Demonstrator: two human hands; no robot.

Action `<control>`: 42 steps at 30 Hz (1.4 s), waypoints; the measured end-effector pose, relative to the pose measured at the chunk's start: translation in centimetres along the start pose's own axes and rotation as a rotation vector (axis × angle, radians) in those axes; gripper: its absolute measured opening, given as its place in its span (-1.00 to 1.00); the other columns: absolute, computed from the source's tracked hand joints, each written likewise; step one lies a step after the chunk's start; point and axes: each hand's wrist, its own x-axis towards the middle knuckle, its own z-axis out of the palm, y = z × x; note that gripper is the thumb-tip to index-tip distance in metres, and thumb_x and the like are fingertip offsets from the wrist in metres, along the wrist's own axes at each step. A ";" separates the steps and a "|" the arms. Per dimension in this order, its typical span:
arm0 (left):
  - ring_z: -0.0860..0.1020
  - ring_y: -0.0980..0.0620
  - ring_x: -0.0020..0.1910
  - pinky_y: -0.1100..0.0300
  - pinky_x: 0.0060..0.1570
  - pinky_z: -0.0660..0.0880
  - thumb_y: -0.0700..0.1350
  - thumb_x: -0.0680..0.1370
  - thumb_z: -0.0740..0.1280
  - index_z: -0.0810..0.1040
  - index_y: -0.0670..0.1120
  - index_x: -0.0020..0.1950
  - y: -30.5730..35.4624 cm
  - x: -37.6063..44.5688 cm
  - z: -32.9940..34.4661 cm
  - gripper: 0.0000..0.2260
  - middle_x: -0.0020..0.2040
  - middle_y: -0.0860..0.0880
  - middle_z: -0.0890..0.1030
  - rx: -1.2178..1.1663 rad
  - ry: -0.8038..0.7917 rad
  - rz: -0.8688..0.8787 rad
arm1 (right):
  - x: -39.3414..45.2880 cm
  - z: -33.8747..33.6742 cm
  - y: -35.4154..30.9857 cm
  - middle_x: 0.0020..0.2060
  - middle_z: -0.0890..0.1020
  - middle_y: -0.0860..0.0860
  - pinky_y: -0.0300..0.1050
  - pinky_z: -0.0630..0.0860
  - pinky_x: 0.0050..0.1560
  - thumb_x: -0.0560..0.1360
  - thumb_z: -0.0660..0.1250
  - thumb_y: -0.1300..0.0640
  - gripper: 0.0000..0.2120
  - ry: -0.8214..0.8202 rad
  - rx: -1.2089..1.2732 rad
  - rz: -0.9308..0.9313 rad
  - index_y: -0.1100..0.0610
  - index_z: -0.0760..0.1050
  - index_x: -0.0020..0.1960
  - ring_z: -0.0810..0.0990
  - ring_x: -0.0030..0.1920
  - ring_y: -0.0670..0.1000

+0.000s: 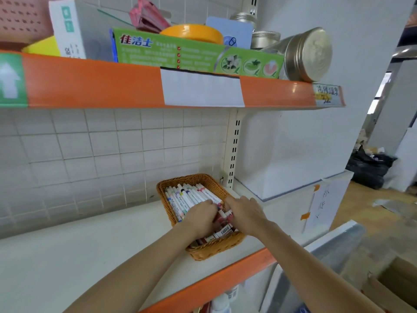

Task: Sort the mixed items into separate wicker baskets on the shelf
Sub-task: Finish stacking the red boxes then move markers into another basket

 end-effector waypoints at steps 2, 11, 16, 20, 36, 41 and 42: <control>0.48 -0.07 0.06 0.11 0.00 0.45 0.02 0.55 0.29 0.48 -0.16 0.08 -0.1 -0.5 -0.7 -0.75 0.06 -0.10 0.49 -0.022 0.082 -0.015 | -0.4 0.0 0.1 0.10 0.54 0.03 -0.09 0.29 0.00 0.57 0.19 0.15 -0.81 0.098 0.082 0.004 0.09 0.35 0.17 0.46 0.07 0.07; 0.49 -0.07 0.01 0.24 -0.13 0.33 -0.05 0.48 0.38 0.51 -0.19 0.11 -2.1 -6.6 -3.8 -0.71 0.02 -0.09 0.47 -0.302 0.316 -0.274 | -1.5 0.1 -4.7 0.14 0.42 0.07 -0.16 0.38 -0.21 0.61 0.17 0.17 -0.77 0.273 0.440 -0.127 0.13 0.37 0.26 0.52 -0.16 0.05; 0.53 -0.10 -0.02 0.22 -0.17 0.33 -0.05 0.49 0.37 0.52 -0.16 0.08 -4.1 -12.3 -4.9 -0.75 0.02 -0.13 0.55 -0.316 0.357 -0.436 | -1.6 0.4 -9.9 0.13 0.48 0.11 -0.03 0.43 -0.09 0.62 0.17 0.17 -0.78 0.247 0.579 -0.242 0.11 0.42 0.25 0.54 -0.06 0.10; 0.54 -0.10 -0.02 0.21 -0.14 0.36 -0.03 0.54 0.31 0.53 -0.17 0.07 -6.5 -16.7 -5.6 -0.76 0.02 -0.11 0.56 -0.296 0.387 -0.526 | -2.1 0.8 -14.8 0.17 0.55 0.07 0.00 0.46 0.08 0.61 0.17 0.16 -0.76 0.191 0.625 -0.337 0.10 0.42 0.27 0.54 0.12 0.10; 0.63 -0.05 -0.21 0.16 -0.18 0.49 -0.01 0.62 0.24 0.58 -0.17 0.03 -19.7 -41.7 -11.5 -0.75 -0.19 -0.17 0.66 -0.283 0.331 -0.673 | -6.7 0.0 -42.9 0.14 0.58 0.05 -0.09 0.42 0.01 0.65 0.15 0.10 -0.79 0.043 0.690 -0.586 0.10 0.41 0.26 0.54 0.10 0.06; 0.62 -0.06 -0.21 0.14 -0.23 0.48 -0.03 0.63 0.21 0.57 -0.19 0.00 -23.2 -47.6 -13.3 -0.75 -0.19 -0.14 0.64 -0.196 0.356 -0.720 | -7.8 -0.9 -49.6 0.12 0.58 0.06 -0.06 0.43 0.04 0.65 0.13 0.13 -0.76 0.012 0.702 -0.660 0.07 0.40 0.29 0.53 0.11 0.06; 0.59 -0.04 -0.25 0.19 -0.29 0.43 -0.04 0.64 0.20 0.57 -0.19 0.01 -23.8 -48.5 -13.5 -0.75 -0.21 -0.13 0.63 -0.187 0.378 -0.736 | -7.8 -1.2 -50.7 0.11 0.57 0.06 -0.04 0.45 0.03 0.64 0.13 0.13 -0.75 0.010 0.705 -0.671 0.06 0.38 0.30 0.53 0.09 0.07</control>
